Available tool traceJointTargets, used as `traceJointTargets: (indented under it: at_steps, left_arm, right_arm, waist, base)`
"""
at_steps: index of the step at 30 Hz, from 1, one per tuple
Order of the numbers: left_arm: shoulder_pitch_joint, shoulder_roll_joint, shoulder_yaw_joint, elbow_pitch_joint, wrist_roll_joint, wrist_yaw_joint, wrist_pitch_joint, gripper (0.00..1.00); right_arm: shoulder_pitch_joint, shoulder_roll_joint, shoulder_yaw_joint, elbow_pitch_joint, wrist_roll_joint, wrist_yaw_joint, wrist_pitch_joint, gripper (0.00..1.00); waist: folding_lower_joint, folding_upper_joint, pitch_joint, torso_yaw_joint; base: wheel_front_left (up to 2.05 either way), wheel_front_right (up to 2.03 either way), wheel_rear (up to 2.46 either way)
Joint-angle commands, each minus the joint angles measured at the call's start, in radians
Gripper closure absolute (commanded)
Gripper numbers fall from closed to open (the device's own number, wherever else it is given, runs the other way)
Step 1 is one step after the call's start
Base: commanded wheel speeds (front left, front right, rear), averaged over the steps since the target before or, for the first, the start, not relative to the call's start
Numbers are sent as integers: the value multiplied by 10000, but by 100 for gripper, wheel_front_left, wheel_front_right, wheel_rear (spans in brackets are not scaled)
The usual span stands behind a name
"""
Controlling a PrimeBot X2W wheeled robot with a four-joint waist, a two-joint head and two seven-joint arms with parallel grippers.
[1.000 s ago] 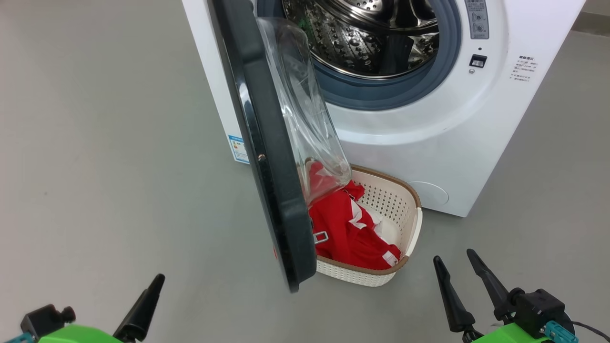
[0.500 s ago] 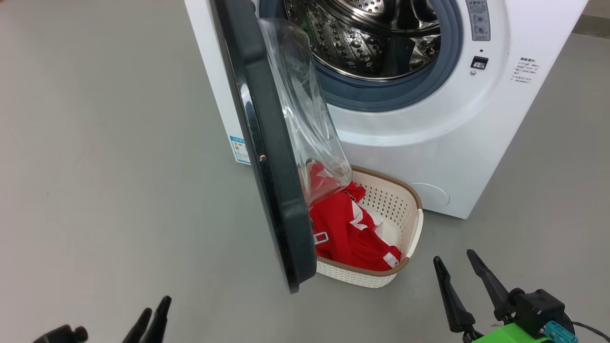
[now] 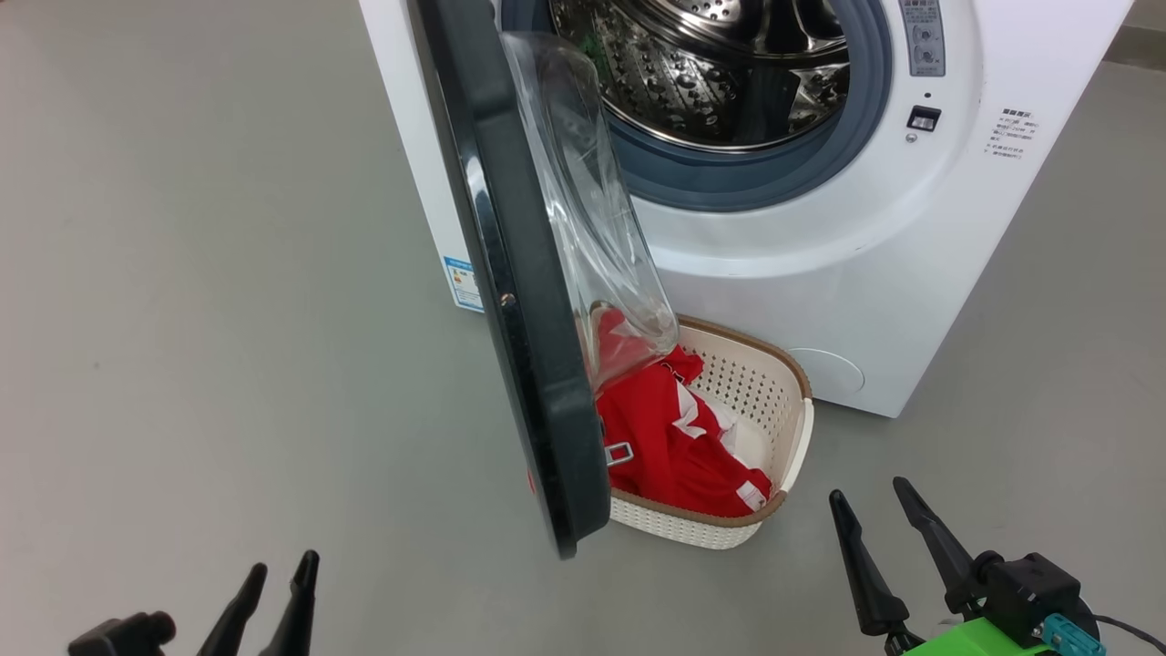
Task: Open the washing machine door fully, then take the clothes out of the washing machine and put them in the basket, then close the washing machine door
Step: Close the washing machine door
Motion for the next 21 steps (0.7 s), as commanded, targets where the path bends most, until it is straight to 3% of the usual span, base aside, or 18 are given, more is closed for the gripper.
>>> traceJointTargets:
  at_steps: [1, 11, 17, 21]
  left_arm:
    - [5, 60, 686, -305, 722, -56, -120, 0]
    - [745, -1362, 2619, -1460, 5061, -56, -121, 0]
    - [1100, -2068, 3422, -2273, 6383, -56, -121, 0]
    - [1255, -2276, 3560, -2407, 6613, -56, -121, 0]
  right_arm:
    - [-105, -31, 243, -210, 48, 73, -65, 0]
    - [-171, -31, 209, -221, 91, 73, -65, 0]
    - [-217, -31, 199, -243, 127, 73, -65, 0]
    - [-227, -31, 179, -239, 138, 73, -65, 0]
  waist:
    - [0, 0, 4, -2]
    - [0, 0, 0, -34]
    - [0, 0, -6, -57]
    - [0, 0, -29, -58]
  base:
    - [0, 0, 0]
    - [0, 0, 0]
    - [0, 0, 0]
    - [0, 0, 0]
